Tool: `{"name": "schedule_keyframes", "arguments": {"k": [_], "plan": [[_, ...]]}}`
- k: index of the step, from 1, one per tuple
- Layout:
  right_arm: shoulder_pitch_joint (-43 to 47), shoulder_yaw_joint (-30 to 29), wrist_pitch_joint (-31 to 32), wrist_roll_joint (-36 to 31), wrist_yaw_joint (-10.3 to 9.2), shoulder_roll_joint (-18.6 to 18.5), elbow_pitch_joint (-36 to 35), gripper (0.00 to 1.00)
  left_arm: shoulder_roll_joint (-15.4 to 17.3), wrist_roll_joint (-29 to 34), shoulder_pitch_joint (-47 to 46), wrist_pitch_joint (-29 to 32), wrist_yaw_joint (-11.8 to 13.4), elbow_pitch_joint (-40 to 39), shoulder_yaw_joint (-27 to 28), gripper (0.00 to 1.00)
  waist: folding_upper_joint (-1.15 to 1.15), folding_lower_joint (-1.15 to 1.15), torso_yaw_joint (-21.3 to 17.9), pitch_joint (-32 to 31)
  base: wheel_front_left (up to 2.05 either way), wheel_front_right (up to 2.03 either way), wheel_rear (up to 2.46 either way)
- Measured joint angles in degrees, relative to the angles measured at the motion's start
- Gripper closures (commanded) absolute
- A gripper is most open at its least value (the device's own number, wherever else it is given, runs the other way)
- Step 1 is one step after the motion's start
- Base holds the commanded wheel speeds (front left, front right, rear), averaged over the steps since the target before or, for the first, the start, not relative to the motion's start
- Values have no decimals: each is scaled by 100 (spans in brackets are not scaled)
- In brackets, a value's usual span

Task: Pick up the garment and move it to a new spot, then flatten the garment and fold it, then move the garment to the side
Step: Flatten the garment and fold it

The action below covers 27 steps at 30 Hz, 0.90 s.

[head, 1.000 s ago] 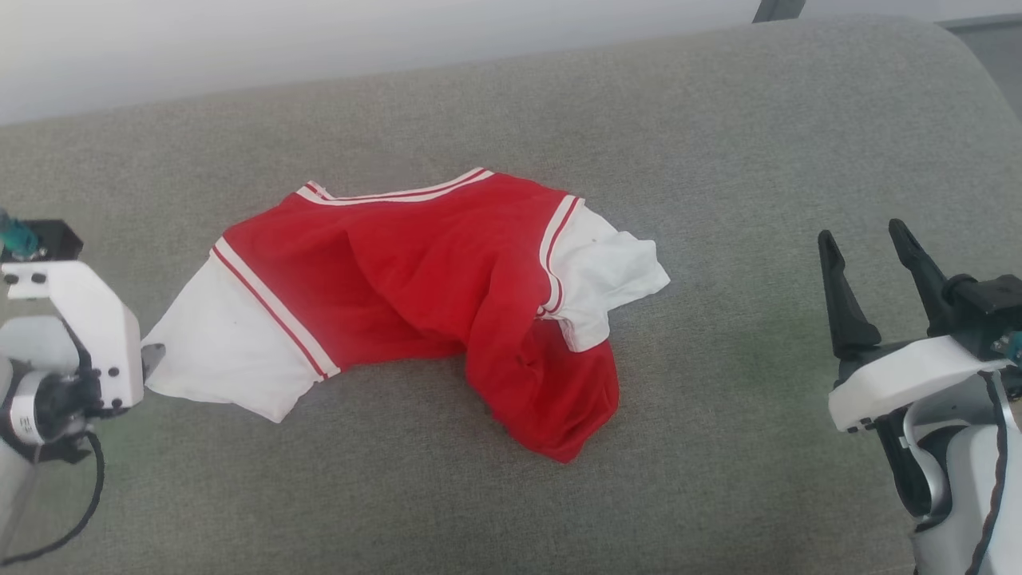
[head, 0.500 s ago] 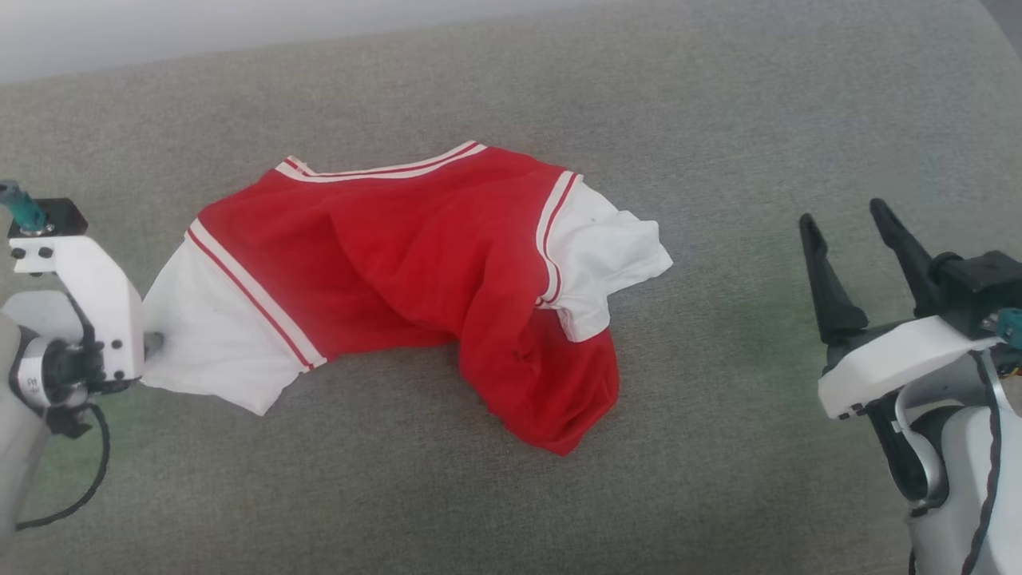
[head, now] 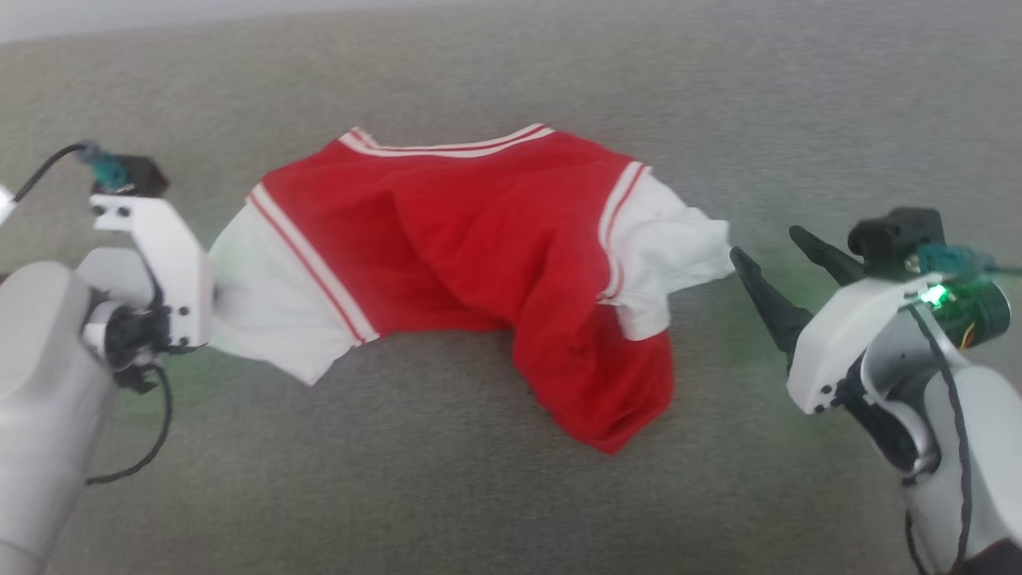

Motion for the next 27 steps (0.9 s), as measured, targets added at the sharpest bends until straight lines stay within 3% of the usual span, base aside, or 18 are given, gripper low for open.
{"name": "schedule_keyframes", "arguments": {"k": [6, 15, 17, 23, 27], "plan": [[-458, 372, 803, 210, 0, -367, 320, 0, -305, 98, -320, -196, -204, 169, -174, 100, 0, 0, 343, 155, 0, 0, 0], [-1176, 971, 1659, 247, -1, -599, 958, 0, -697, 90, -707, -521, -385, 475, -325, 100, 0, 0, 795, 434, 0, 0, 0], [-1338, 1133, 1828, 266, -1, -668, 1060, 100, -751, 64, -759, -581, -402, 553, -355, 100, 0, 0, 856, 466, 0, 0, 0], [-1572, 1134, 1913, 616, 8, -720, 1287, 100, -854, -23, -892, -858, -443, 887, -302, 100, 0, 0, 903, 359, 0, 0, 0], [-1688, 1059, 2091, 857, 4, -958, 1213, 100, -809, -22, -1137, -918, -434, 1014, -258, 100, 0, 0, 874, 153, 0, 0, 0]]}}
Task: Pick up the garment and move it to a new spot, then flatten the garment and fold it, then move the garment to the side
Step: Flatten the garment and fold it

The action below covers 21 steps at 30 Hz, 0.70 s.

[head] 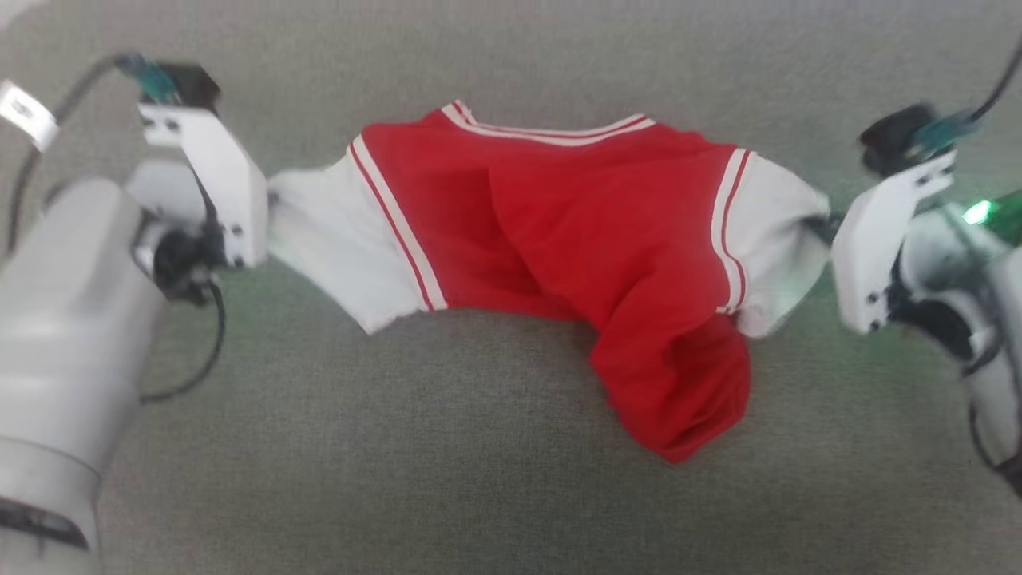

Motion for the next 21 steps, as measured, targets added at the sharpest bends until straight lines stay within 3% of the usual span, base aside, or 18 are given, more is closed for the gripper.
{"name": "schedule_keyframes", "arguments": {"k": [9, 21], "plan": [[-644, 38, 93, 478, -3, -292, -428, 100, 201, 63, -807, 31, 49, -299, 53, 100, 0, 0, -166, -586, 0, 0, 0], [-1997, 392, -697, 591, -3, -168, -199, 100, 654, 64, -1539, 189, 402, -939, 301, 100, 0, 0, -604, -1429, 0, 0, 0]]}}
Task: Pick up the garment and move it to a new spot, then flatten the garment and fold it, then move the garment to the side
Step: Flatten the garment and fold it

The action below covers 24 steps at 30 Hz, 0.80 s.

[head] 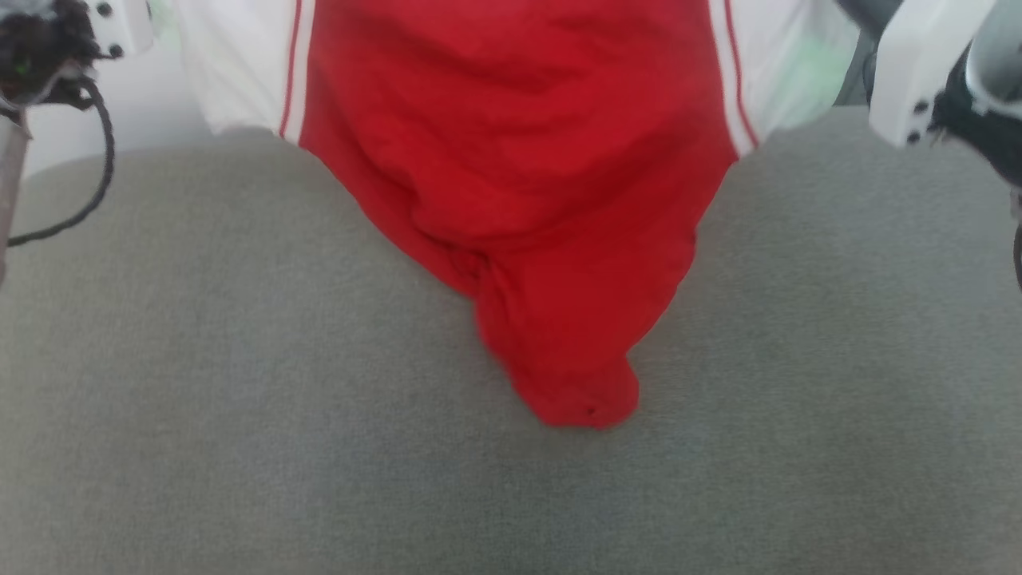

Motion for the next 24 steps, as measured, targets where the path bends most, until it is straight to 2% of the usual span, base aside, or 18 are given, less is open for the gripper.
{"name": "schedule_keyframes", "arguments": {"k": [7, 14, 19, 22, 24], "plan": [[-675, 347, -77, 155, 0, 121, 347, 100, 188, 5, -155, 152, 166, -370, 52, 100, 0, 0, -150, -239, 0, 0, 0], [-1396, 497, -314, 272, 1, 393, 1230, 100, 221, -20, -339, 19, 352, -520, 202, 100, 0, 0, -213, -54, 0, 0, 0], [-1901, 530, -767, 11, 0, 650, 1881, 100, 170, 79, -596, -514, 394, -377, 272, 100, 0, 0, -247, 237, 0, 0, 0], [-2306, 546, -1294, -286, 1, 844, 2412, 100, 110, 255, -930, -1005, 382, -190, 272, 100, 0, 0, -270, 506, 0, 0, 0], [-2633, 461, -1881, -537, 1, 931, 2775, 100, 64, 416, -1224, -1403, 379, -52, 293, 100, 0, 0, -281, 706, 0, 0, 0]]}}
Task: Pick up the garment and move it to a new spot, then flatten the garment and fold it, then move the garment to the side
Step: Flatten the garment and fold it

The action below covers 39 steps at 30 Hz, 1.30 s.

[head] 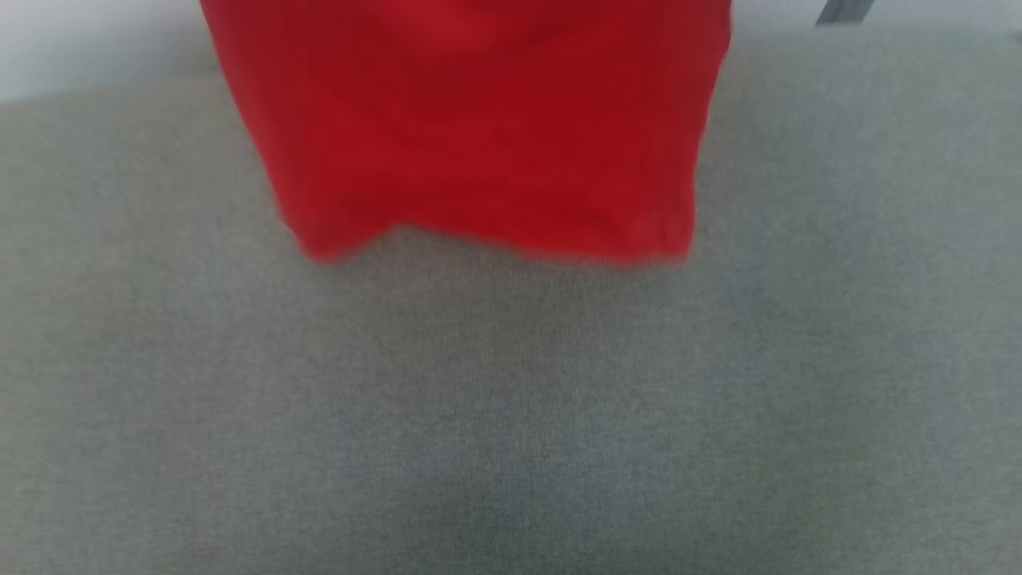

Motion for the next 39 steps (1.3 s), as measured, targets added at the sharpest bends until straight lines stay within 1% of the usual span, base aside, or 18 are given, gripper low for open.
{"name": "schedule_keyframes", "arguments": {"k": [3, 4, 6, 8, 10, 13, 15, 18, 20, 22, 24, 25, 27, 29, 31, 34, 37, 39], "plan": [[-503, -64, -855, -506, 0, 103, 522, 100, -52, 211, -469, -671, -44, 183, -10, 100, 0, 0, -5, 311, 0, 0, 0], [-676, -63, -1139, -749, 0, 131, 688, 100, -47, 382, -611, -982, -93, 220, -37, 100, 0, 0, -3, 418, 0, 0, 0], [-998, -208, -1857, -1158, 1, 166, 970, 100, -56, 504, -876, -1436, -143, 320, -49, 100, 0, 0, 4, 620, 0, 0, 0], [-1360, -310, -2425, -1690, 1, 149, 1227, 100, -91, 622, -1112, -1908, -244, 419, -45, 100, 0, 0, 23, 812, 0, 0, 0], [-1648, -488, -2614, -2190, 1, 131, 1371, 100, -143, 769, -1308, -2432, -376, 455, -98, 100, 0, 0, 62, 984, 0, 0, 0], [-1824, -727, -2677, -2875, 0, 120, 1373, 100, -224, 835, -1444, -3150, -554, 536, -141, 100, 0, 0, 164, 1192, 0, 0, 0], [-1720, -901, -2685, -3086, 0, 176, 1370, 100, -289, 844, -1369, -3271, -655, 720, -243, 100, 0, 0, 268, 1272, 0, 0, 0], [-1311, -988, -2685, -3210, 1, 323, 1561, 100, -411, 726, -983, -3212, -749, 1076, -424, 100, 0, 0, 414, 1323, 0, 0, 0], [-1021, -1028, -2683, -3039, 1, 446, 1836, 100, -472, 633, -658, -2988, -776, 1303, -573, 100, 0, 0, 480, 1304, 0, 0, 0], [-751, -1013, -2641, -2707, 1, 605, 2065, 100, -572, 277, -309, -2674, -791, 1424, -620, 100, 0, 0, 526, 1242, 0, 0, 0], [-471, -746, -2487, -2442, 1, 728, 2179, 100, -594, 24, 19, -2307, -793, 1357, -808, 100, 0, 0, 560, 1162, 0, 0, 0], [-319, -613, -2431, -2302, 1, 768, 2184, 100, -579, -108, 188, -2151, -797, 1278, -878, 100, 0, 0, 581, 1126, 0, 0, 0], [19, -423, -2193, -1726, 1, 823, 2125, 100, -531, -490, 546, -1747, -798, 1120, -973, 100, 0, 0, 623, 1051, 0, 0, 0], [365, -96, -1984, -1333, 1, 747, 1858, 100, -372, -743, 894, -1381, -798, 958, -1093, 100, 0, 0, 656, 968, 0, 0, 0], [706, 261, -1662, -812, 1, 573, 1433, 100, -224, -1038, 1217, -1022, -798, 775, -1139, 100, 0, 0, 688, 880, 0, 0, 0], [1313, 883, -1177, -1, 0, 110, 516, 100, -22, -1362, 1699, -546, -798, 386, -1266, 100, 0, 0, 741, 760, 0, 0, 0], [1903, 1381, -698, 753, 1, -504, -501, 100, 249, -1519, 2220, -240, -798, -9, -1338, 100, 0, 0, 765, 649, 0, 0, 0], [2237, 1666, -388, 1071, 0, -1006, -1143, 100, 419, -1636, 2565, -92, -716, -318, -1338, 100, 0, 0, 782, 591, 0, 0, 0]]}}
